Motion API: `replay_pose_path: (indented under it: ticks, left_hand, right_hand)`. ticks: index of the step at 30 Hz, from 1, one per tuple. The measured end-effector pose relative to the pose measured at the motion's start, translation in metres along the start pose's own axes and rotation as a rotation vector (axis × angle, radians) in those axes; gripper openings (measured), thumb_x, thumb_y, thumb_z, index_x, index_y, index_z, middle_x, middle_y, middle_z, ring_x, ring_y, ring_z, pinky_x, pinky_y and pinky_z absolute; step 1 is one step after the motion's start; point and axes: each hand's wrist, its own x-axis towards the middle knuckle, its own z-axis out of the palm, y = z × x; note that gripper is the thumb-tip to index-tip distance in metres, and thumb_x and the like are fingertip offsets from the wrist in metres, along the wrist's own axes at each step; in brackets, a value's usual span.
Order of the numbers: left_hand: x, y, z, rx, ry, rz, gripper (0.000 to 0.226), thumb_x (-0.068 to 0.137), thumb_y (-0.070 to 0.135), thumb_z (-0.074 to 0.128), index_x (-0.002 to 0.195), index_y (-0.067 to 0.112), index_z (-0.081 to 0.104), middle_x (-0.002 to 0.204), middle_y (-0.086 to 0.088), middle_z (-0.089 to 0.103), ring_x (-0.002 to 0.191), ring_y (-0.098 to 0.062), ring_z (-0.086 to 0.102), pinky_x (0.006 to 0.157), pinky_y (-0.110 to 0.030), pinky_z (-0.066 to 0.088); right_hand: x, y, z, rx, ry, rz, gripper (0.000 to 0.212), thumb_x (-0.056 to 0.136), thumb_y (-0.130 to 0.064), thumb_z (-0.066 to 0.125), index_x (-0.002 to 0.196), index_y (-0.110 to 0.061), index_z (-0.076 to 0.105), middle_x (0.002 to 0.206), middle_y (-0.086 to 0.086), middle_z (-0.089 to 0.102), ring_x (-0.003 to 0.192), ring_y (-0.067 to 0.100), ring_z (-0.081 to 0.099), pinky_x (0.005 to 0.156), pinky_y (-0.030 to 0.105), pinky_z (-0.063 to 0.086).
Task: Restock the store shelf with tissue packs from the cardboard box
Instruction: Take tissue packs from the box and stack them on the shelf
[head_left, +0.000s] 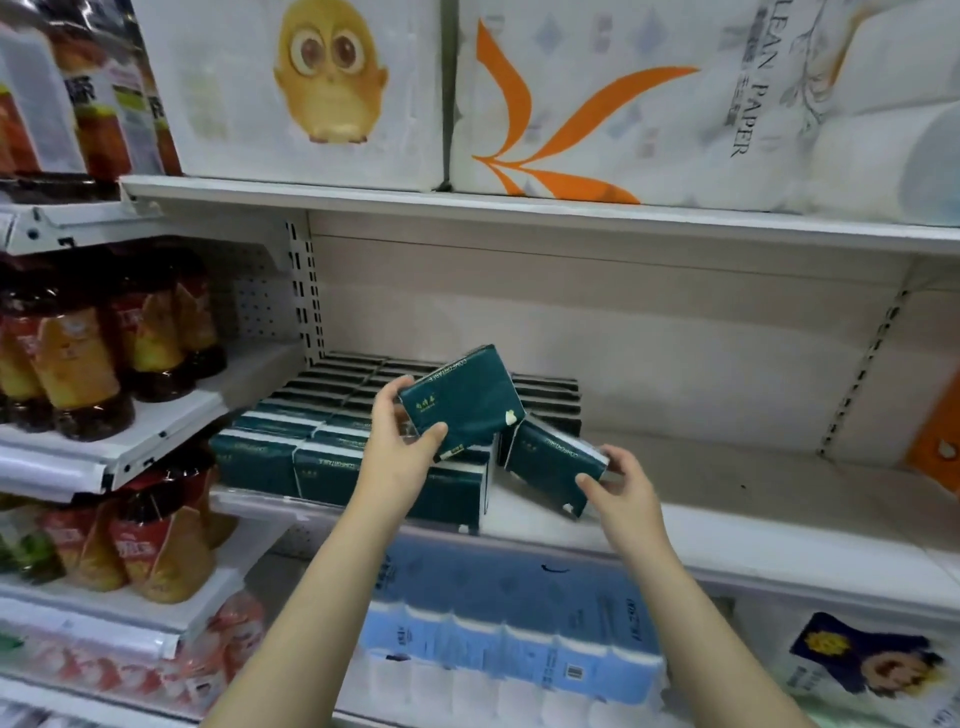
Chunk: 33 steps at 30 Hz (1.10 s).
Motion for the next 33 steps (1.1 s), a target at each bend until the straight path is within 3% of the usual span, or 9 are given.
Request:
replay_pose_path:
  ticks: [2, 4, 8, 12, 18, 23, 26, 30, 33]
  left_hand:
    - [0.011, -0.003, 0.006, 0.016, 0.009, -0.006, 0.054, 0.092, 0.007, 0.061, 0.130, 0.037, 0.036, 0.114, 0.007, 0.055, 0.098, -0.003, 0.055, 0.077, -0.019, 0.047]
    - [0.023, -0.007, 0.014, 0.036, 0.009, -0.020, 0.055, 0.092, 0.007, 0.061, 0.129, 0.038, 0.035, 0.114, 0.007, 0.055, 0.098, -0.004, 0.055, 0.075, -0.016, 0.045]
    - [0.040, -0.015, 0.027, 0.030, 0.030, -0.045, 0.056, 0.091, 0.007, 0.062, 0.125, 0.040, 0.033, 0.120, 0.002, 0.057, 0.110, -0.017, 0.058, 0.092, -0.031, 0.050]
    - [0.046, -0.016, 0.036, 0.049, 0.031, -0.042, 0.053, 0.091, 0.007, 0.062, 0.124, 0.039, 0.036, 0.120, 0.002, 0.060, 0.105, -0.012, 0.059, 0.085, -0.025, 0.048]
    - [0.045, -0.015, 0.038, 0.057, 0.061, -0.039, 0.052, 0.092, 0.008, 0.062, 0.125, 0.037, 0.035, 0.119, 0.001, 0.059, 0.095, -0.005, 0.058, 0.078, -0.021, 0.048]
    - [0.044, -0.014, 0.034, 0.076, 0.054, -0.047, 0.052, 0.090, 0.010, 0.065, 0.124, 0.038, 0.037, 0.118, 0.003, 0.060, 0.103, -0.012, 0.059, 0.094, -0.040, 0.052]
    - [0.043, -0.014, 0.033, 0.082, 0.042, -0.056, 0.053, 0.089, 0.011, 0.067, 0.126, 0.037, 0.038, 0.117, 0.005, 0.060, 0.106, -0.018, 0.061, 0.095, -0.046, 0.052]
    - [0.039, -0.011, 0.031, 0.095, 0.040, -0.050, 0.053, 0.089, 0.014, 0.067, 0.124, 0.039, 0.035, 0.120, 0.002, 0.060, 0.105, -0.016, 0.060, 0.095, -0.042, 0.051]
    - [0.037, -0.004, 0.031, 0.075, 0.007, -0.024, 0.053, 0.089, 0.012, 0.067, 0.123, 0.039, 0.035, 0.122, 0.001, 0.060, 0.104, -0.006, 0.057, 0.094, -0.037, 0.050]
  right_hand:
    - [0.015, 0.007, 0.005, -0.086, 0.027, -0.022, 0.038, 0.089, -0.009, 0.067, 0.125, -0.017, 0.057, 0.113, 0.004, 0.051, 0.093, 0.019, 0.062, 0.085, 0.025, 0.050]
    - [0.028, 0.013, 0.009, -0.107, 0.032, -0.027, 0.041, 0.090, -0.010, 0.067, 0.129, -0.019, 0.057, 0.115, 0.005, 0.048, 0.096, 0.022, 0.061, 0.093, 0.030, 0.048]
    - [0.044, 0.018, 0.014, -0.139, 0.000, -0.061, 0.045, 0.089, -0.007, 0.065, 0.132, -0.016, 0.056, 0.118, 0.004, 0.052, 0.102, 0.024, 0.061, 0.092, 0.029, 0.049]
    - [0.047, 0.023, 0.026, -0.182, -0.043, -0.022, 0.059, 0.084, -0.014, 0.073, 0.136, -0.023, 0.046, 0.109, 0.003, 0.057, 0.103, 0.028, 0.062, 0.090, 0.039, 0.052]
    - [0.048, 0.021, 0.036, -0.277, -0.022, 0.033, 0.065, 0.086, -0.022, 0.072, 0.138, -0.023, 0.032, 0.106, 0.010, 0.065, 0.096, 0.033, 0.063, 0.076, 0.035, 0.052]
    - [0.051, 0.013, 0.044, -0.438, -0.003, 0.081, 0.063, 0.087, -0.029, 0.067, 0.137, -0.021, 0.028, 0.099, 0.011, 0.068, 0.091, 0.035, 0.065, 0.067, 0.035, 0.049]
    - [0.054, 0.012, 0.042, -0.480, -0.018, 0.098, 0.071, 0.087, -0.032, 0.068, 0.140, -0.018, 0.023, 0.100, 0.012, 0.068, 0.093, 0.035, 0.065, 0.069, 0.036, 0.052]
    - [0.053, 0.004, 0.028, -0.389, -0.177, 0.108, 0.103, 0.085, -0.040, 0.072, 0.153, -0.018, -0.001, 0.103, 0.007, 0.065, 0.092, 0.029, 0.062, 0.073, 0.029, 0.049]
    - [0.051, -0.013, 0.014, -0.219, -0.083, 0.035, 0.083, 0.093, -0.038, 0.062, 0.154, -0.013, 0.013, 0.117, 0.011, 0.061, 0.104, 0.029, 0.060, 0.081, 0.025, 0.042]
